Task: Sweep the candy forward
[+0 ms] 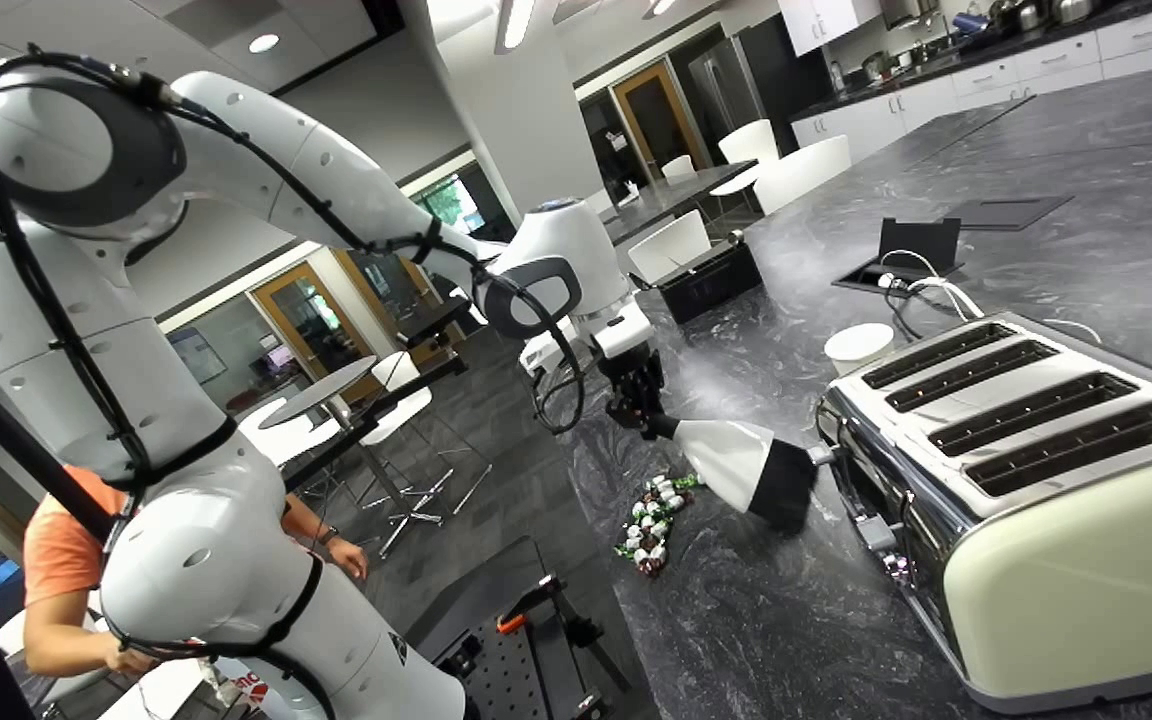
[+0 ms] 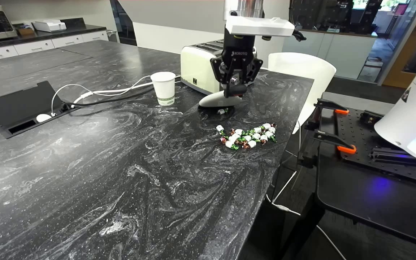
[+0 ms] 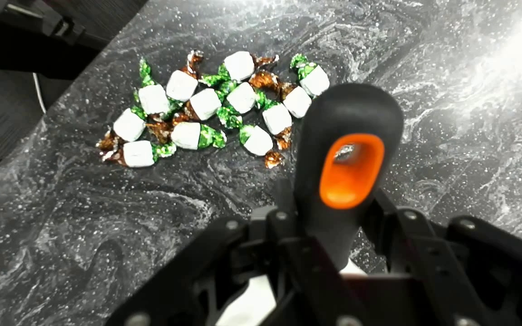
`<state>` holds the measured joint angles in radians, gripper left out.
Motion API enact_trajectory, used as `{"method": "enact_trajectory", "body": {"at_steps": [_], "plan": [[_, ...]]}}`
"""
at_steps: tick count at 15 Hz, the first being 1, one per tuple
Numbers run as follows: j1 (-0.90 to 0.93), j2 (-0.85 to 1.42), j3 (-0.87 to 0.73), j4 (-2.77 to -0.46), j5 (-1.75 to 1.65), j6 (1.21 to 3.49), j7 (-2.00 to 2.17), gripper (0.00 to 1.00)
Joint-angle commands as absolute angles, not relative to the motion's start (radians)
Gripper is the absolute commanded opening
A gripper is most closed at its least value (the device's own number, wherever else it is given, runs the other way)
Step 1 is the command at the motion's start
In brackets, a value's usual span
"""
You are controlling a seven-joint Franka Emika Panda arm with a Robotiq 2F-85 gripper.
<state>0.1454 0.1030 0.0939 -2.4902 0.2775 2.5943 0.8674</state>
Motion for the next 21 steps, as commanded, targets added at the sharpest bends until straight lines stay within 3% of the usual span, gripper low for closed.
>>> {"method": "enact_trajectory", "body": {"at_steps": [1, 21], "plan": [[0.144, 0.147, 0.109, -2.455, 0.318, 2.596, 0.835, 0.14], [0.210, -0.013, 0.217, -2.481, 0.599, 2.186, 0.714, 0.14]]}}
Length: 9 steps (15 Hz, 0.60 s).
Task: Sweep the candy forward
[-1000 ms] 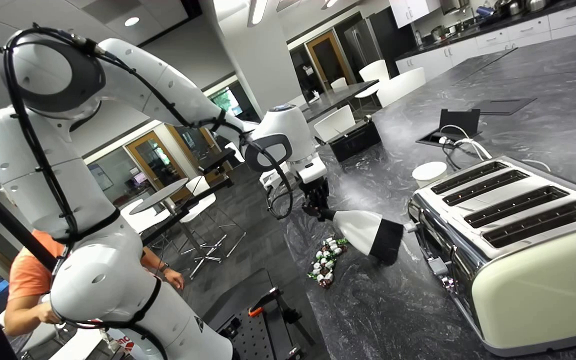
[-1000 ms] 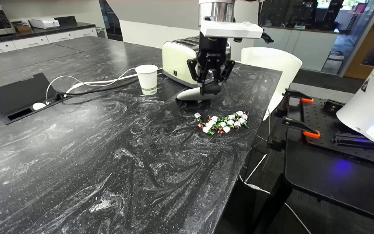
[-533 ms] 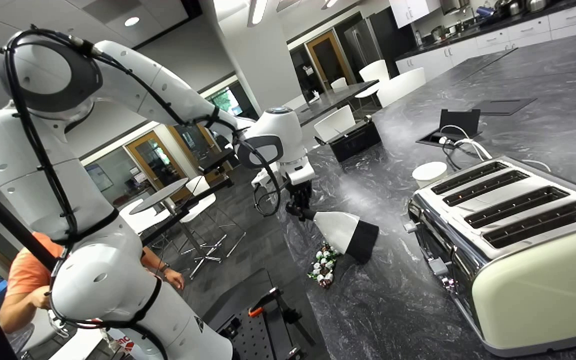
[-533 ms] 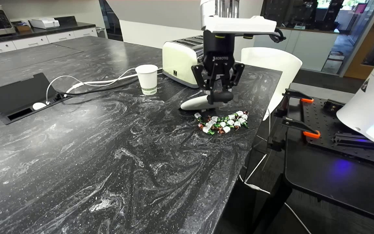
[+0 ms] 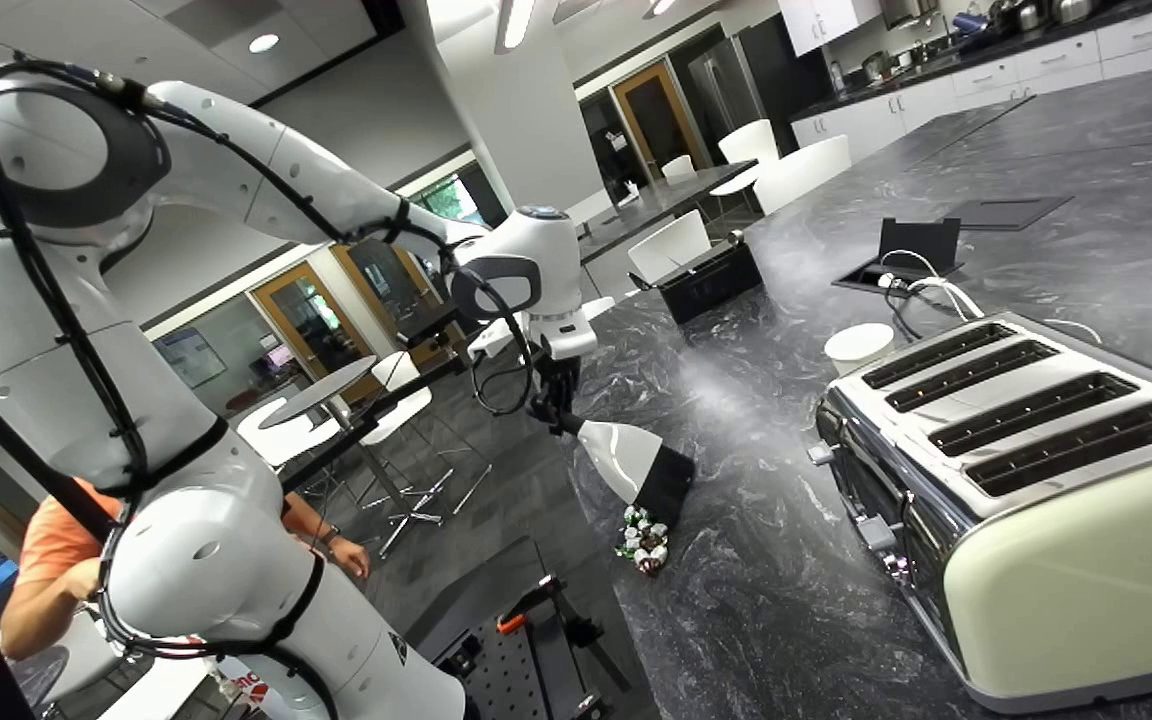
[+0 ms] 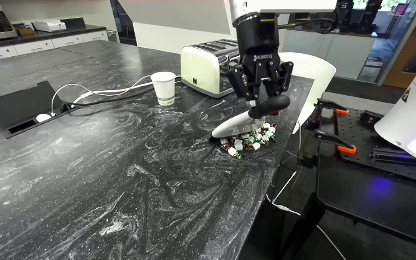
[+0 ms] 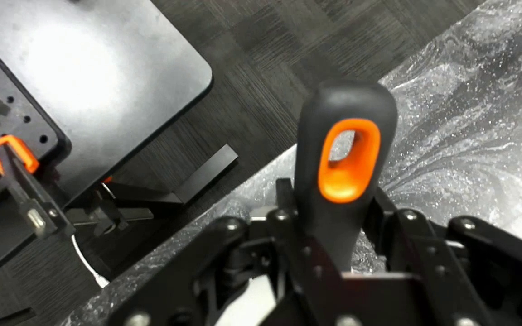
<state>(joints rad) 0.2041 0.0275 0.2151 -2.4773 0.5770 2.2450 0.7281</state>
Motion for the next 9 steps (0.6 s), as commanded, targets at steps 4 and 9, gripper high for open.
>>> {"method": "enact_trajectory", "body": {"at_steps": [4, 9], "plan": [[0.226, -0.064, 0.225, -2.515, 0.506, 2.321, 0.800, 0.14], [0.238, -0.120, 0.249, -2.547, 0.352, 2.526, 0.807, 0.14]]}}
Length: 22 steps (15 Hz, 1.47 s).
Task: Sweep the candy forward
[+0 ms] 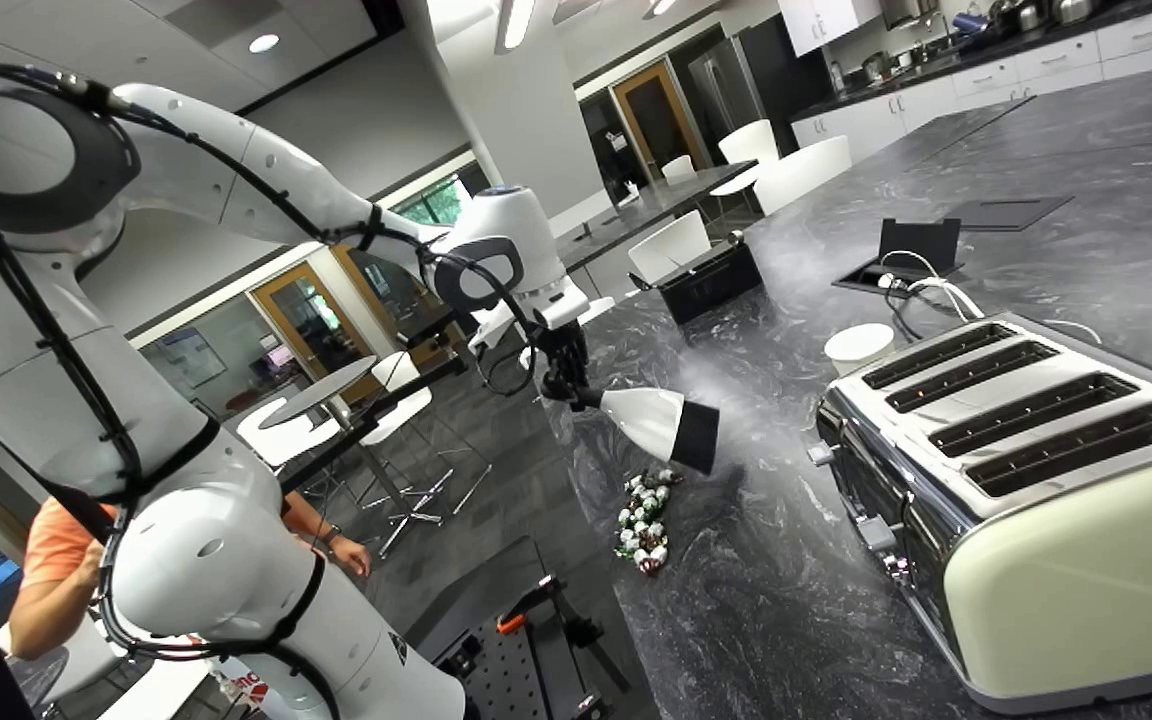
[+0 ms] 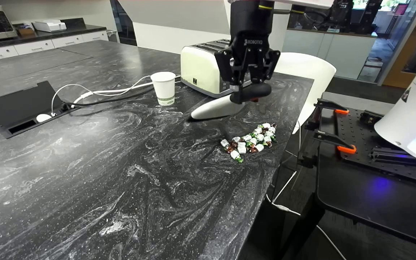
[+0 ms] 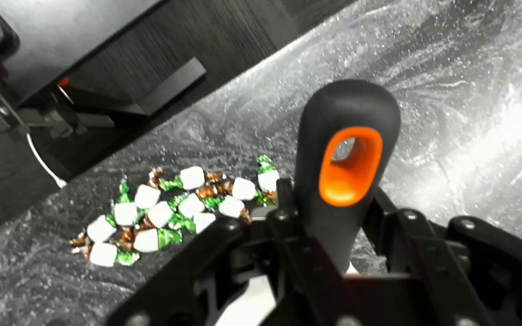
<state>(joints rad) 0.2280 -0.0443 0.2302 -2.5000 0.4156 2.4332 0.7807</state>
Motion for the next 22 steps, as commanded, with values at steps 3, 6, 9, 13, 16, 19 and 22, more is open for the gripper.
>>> {"method": "enact_trajectory", "body": {"at_steps": [3, 6, 9, 13, 16, 19, 22], "plan": [[0.247, -0.124, 0.280, -2.541, 0.252, 2.632, 0.808, 0.14], [0.250, -0.086, 0.326, -2.513, 0.075, 2.749, 0.866, 0.14], [0.204, -0.049, 0.389, -2.488, -0.200, 2.829, 1.038, 0.14], [0.192, 0.058, 0.400, -2.396, -0.559, 2.833, 1.304, 0.14], [0.236, 0.203, 0.366, -2.284, -0.794, 2.815, 1.481, 0.14], [0.285, 0.353, 0.331, -2.166, -0.927, 2.797, 1.583, 0.14], [0.326, 0.487, 0.291, -2.063, -0.980, 2.803, 1.623, 0.14]]}}
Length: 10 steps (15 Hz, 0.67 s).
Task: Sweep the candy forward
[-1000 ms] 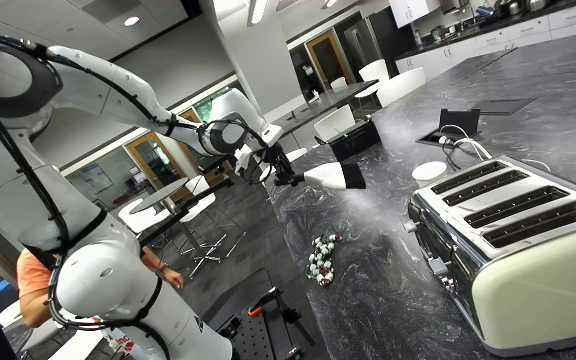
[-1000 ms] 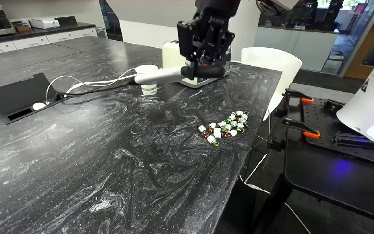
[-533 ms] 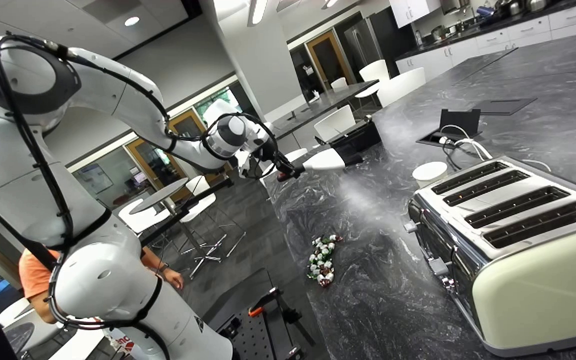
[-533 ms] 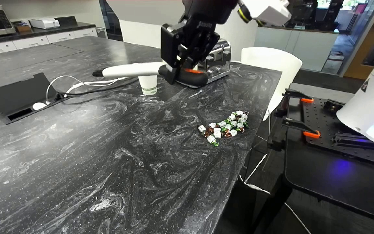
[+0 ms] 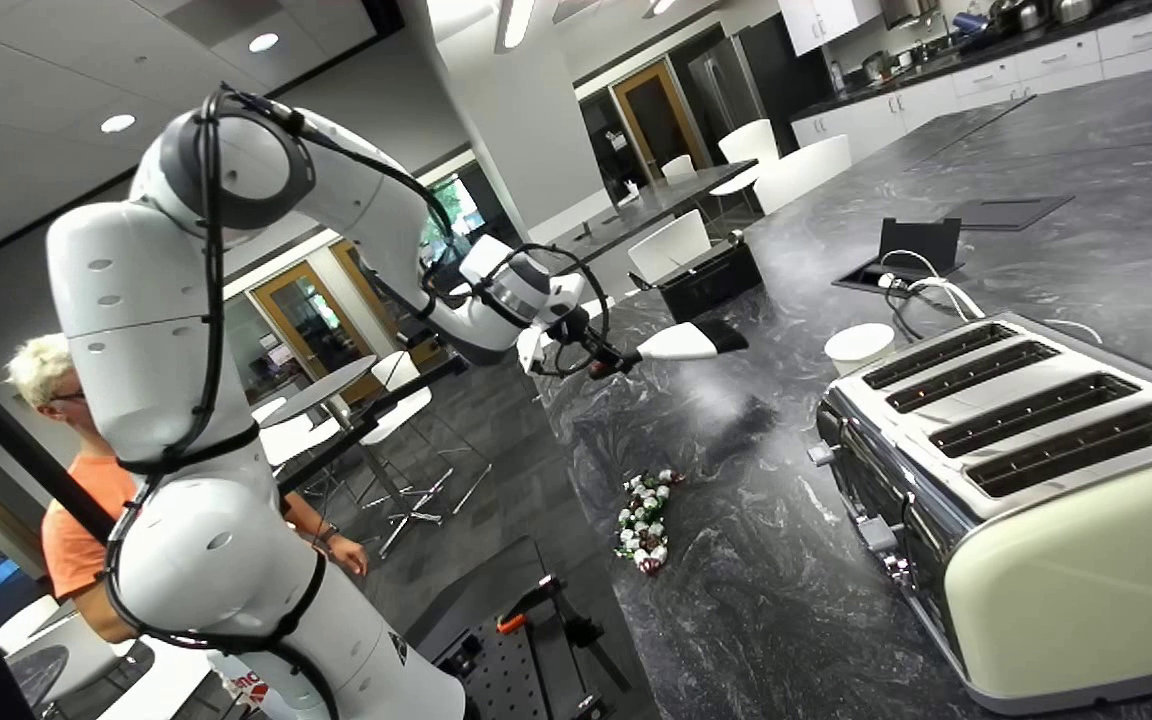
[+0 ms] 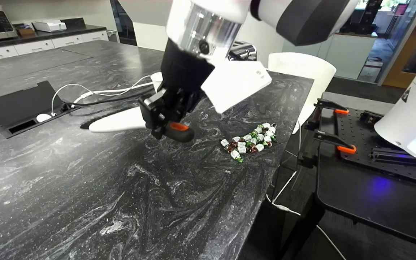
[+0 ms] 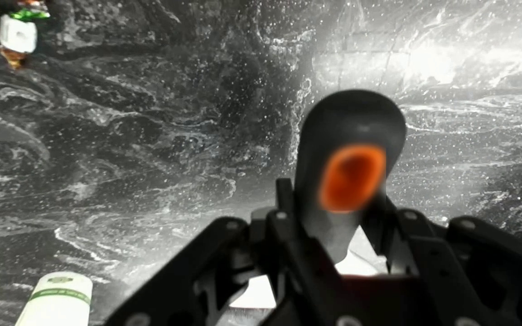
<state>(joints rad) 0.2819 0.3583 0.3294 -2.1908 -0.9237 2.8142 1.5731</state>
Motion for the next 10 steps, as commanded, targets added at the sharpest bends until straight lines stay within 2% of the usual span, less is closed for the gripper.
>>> {"method": "enact_trajectory", "body": {"at_steps": [1, 10], "plan": [[0.340, 0.525, 0.279, -2.034, -0.983, 2.799, 1.627, 0.14], [0.388, 0.691, 0.241, -1.891, -0.956, 2.789, 1.603, 0.14]]}}
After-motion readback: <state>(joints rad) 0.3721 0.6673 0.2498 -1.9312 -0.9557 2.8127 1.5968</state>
